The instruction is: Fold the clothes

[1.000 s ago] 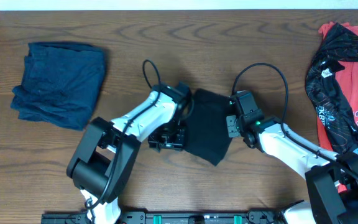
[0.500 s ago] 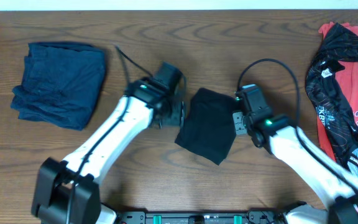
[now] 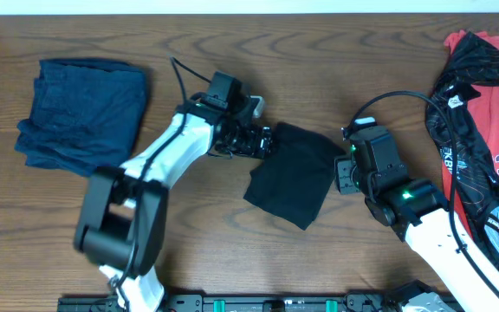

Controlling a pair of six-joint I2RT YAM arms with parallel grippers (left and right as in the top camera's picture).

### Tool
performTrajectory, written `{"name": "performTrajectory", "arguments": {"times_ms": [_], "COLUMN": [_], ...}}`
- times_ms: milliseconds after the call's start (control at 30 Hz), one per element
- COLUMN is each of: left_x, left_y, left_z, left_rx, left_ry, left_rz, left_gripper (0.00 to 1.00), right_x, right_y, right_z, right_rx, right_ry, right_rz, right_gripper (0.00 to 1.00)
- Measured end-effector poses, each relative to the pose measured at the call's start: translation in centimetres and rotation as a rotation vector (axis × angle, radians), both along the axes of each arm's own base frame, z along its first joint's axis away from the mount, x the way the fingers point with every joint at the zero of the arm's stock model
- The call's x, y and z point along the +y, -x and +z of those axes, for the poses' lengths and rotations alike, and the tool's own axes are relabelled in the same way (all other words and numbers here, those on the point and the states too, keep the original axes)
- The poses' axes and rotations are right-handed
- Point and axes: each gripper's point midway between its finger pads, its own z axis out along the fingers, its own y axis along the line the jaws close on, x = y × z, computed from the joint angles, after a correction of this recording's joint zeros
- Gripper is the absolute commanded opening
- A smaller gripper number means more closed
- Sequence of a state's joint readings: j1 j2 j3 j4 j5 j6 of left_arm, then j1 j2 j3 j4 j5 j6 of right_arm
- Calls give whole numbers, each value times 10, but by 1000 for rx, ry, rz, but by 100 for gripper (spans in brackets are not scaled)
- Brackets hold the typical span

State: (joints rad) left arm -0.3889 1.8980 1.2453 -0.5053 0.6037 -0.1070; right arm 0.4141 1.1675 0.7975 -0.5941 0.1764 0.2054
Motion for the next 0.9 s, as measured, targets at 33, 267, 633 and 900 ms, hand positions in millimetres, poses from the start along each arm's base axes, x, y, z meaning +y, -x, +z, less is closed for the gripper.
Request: {"name": "performTrajectory", "arguments": {"times_ms": [33, 267, 633, 900], "left_x": [-3, -18, -37, -8], "left_y": [1, 11, 19, 5], "left_z": [-5, -30, -41, -13], "left_rx": [13, 108, 114, 25], "left_ry": [14, 84, 109, 3], "left_rz": [-9, -50, -108, -38], "left_gripper": [85, 76, 6, 6], "right_x": [0, -1, -2, -2], "right_y": [1, 3, 6, 6], "right_z": [-1, -2, -4, -5], "right_rx": [5, 16, 32, 33], "right_ry": [2, 1, 2, 3], "right_rz": [0, -5, -9, -9], "right_gripper": [60, 60, 60, 60]}}
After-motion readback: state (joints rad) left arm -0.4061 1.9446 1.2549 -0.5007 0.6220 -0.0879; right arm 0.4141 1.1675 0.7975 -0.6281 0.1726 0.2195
